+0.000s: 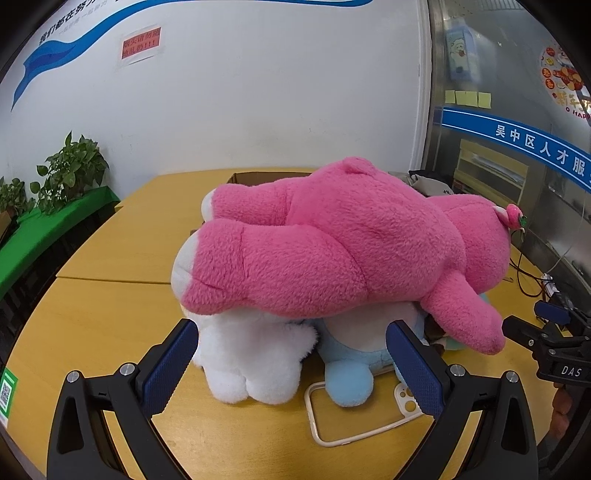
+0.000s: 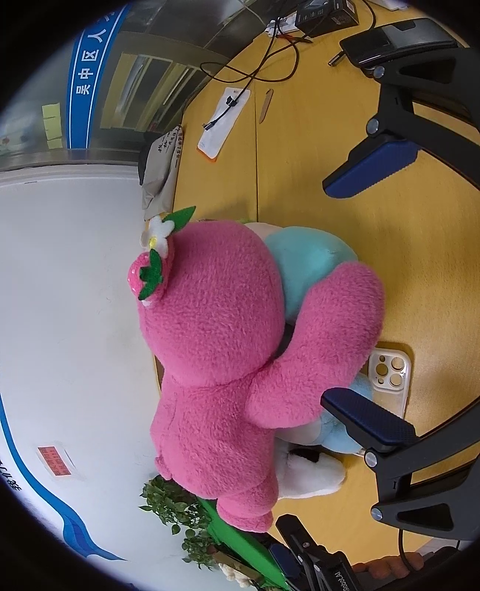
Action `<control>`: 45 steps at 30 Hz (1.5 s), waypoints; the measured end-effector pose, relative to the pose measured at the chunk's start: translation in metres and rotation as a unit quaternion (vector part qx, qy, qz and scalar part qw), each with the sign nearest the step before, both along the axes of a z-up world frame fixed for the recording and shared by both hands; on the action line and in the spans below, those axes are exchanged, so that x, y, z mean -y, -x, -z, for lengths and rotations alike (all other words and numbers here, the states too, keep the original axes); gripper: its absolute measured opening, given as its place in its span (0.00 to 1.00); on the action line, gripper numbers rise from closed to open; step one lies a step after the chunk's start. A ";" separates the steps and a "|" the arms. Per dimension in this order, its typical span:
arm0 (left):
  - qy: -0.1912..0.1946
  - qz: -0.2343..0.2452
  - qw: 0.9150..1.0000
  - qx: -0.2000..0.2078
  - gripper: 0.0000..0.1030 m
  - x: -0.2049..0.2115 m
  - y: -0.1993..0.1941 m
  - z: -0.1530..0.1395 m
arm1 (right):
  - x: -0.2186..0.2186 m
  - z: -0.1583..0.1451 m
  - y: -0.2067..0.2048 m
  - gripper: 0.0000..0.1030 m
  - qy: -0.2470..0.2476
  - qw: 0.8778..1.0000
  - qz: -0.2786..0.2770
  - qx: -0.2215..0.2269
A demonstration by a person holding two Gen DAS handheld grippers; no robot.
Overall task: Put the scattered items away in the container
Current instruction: 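Move both grippers over the pink bear lying on the plush pile, then close the left gripper on the pink bear while the right gripper grasps its head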
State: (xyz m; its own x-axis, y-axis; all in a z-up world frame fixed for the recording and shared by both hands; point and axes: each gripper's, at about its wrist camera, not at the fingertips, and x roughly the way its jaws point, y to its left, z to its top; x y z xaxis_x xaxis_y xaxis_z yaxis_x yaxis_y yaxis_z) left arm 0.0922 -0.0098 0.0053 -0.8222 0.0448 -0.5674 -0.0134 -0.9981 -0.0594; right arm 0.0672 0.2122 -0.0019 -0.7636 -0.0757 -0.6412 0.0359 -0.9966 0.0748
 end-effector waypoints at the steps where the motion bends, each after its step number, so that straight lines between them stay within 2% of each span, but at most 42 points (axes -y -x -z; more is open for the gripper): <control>1: -0.001 0.000 1.000 0.001 1.00 0.001 0.000 0.001 | 0.001 0.001 0.000 1.00 -0.001 1.000 -0.001 0.001; 45: -0.031 0.029 0.999 0.014 1.00 0.018 0.001 0.009 | 0.009 0.006 0.000 1.00 -0.014 1.000 -0.011 0.016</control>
